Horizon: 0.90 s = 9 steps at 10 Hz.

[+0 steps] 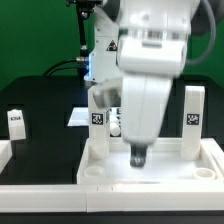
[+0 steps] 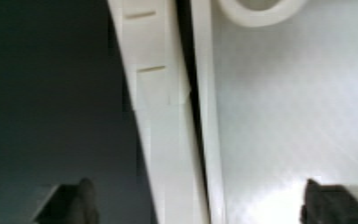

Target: Assemble desk

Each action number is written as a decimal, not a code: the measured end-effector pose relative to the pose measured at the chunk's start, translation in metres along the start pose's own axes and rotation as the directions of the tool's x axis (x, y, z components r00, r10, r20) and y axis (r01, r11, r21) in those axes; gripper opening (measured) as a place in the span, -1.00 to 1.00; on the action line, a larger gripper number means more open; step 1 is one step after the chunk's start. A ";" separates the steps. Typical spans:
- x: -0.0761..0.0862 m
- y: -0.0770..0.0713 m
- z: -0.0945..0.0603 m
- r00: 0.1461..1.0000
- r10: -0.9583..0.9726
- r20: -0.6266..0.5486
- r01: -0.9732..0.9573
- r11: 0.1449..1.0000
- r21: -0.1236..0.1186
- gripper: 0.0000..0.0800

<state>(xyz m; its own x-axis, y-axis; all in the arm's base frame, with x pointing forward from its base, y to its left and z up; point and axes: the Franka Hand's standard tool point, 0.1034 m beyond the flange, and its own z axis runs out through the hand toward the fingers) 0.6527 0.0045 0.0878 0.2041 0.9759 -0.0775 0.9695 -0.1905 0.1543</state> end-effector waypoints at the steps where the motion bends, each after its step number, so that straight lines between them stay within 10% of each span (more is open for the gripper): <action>1: -0.004 0.012 -0.008 0.996 0.086 0.001 -0.086 0.996 -0.011 0.58; 6: -0.007 0.006 -0.015 0.917 0.399 0.010 -0.399 0.917 0.010 0.62; 9: -0.031 -0.050 -0.060 0.779 0.627 0.020 -0.626 0.777 0.057 0.62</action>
Offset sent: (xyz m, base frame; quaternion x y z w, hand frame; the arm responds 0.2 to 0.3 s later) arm 0.0000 0.0000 0.0000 0.0000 0.0000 0.1938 0.9810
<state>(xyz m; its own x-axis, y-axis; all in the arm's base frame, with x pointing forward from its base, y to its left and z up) 0.5898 -0.0095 0.1416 0.7691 0.6389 0.0166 0.6335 -0.7656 0.1119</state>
